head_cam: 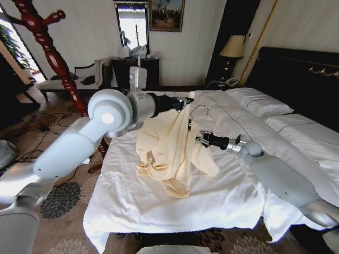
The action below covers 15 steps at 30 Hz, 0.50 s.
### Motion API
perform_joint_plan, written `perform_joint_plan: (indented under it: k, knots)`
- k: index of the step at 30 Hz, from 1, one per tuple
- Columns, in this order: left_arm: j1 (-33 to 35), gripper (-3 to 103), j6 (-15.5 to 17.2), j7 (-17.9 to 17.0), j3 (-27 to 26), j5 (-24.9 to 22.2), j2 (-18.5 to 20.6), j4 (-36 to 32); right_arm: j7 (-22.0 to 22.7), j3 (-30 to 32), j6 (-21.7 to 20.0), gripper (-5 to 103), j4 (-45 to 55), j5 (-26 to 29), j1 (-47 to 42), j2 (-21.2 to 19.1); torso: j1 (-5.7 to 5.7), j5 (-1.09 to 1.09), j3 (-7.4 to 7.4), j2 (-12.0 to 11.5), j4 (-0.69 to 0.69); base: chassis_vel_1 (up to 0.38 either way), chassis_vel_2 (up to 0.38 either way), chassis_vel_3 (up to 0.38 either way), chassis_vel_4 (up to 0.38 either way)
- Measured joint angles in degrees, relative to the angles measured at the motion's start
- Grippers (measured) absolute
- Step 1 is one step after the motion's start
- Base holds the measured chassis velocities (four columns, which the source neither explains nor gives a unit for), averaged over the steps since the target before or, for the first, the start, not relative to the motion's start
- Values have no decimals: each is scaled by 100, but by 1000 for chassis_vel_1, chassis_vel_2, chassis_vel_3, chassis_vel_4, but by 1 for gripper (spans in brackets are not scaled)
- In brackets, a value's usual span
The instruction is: Pick up the clothes from the bed and hang them on the clothes hanger.
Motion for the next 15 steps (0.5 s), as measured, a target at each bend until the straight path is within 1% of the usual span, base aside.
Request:
perform_joint_plan:
  k: [6, 12, 15]
  knots:
    - [181, 1, 38, 0, 105, 24, 121, -178, 109, -152, 34, 18, -132, 177, 310, 208, 0, 0, 0, 0, -1, 0, 0, 0, 0]
    - [333, 1, 46, -13, 205, 104, 183, -288, 109, -165, 39, 18, -119, 214, 346, 211, 0, 0, 0, 0, -2, 0, 0, 0, 0]
    - [400, 1, 60, -77, 222, 102, 235, -383, 110, -121, 40, 18, -103, 218, 321, 180, 0, 0, 0, 0, -2, 0, 0, 0, 0]
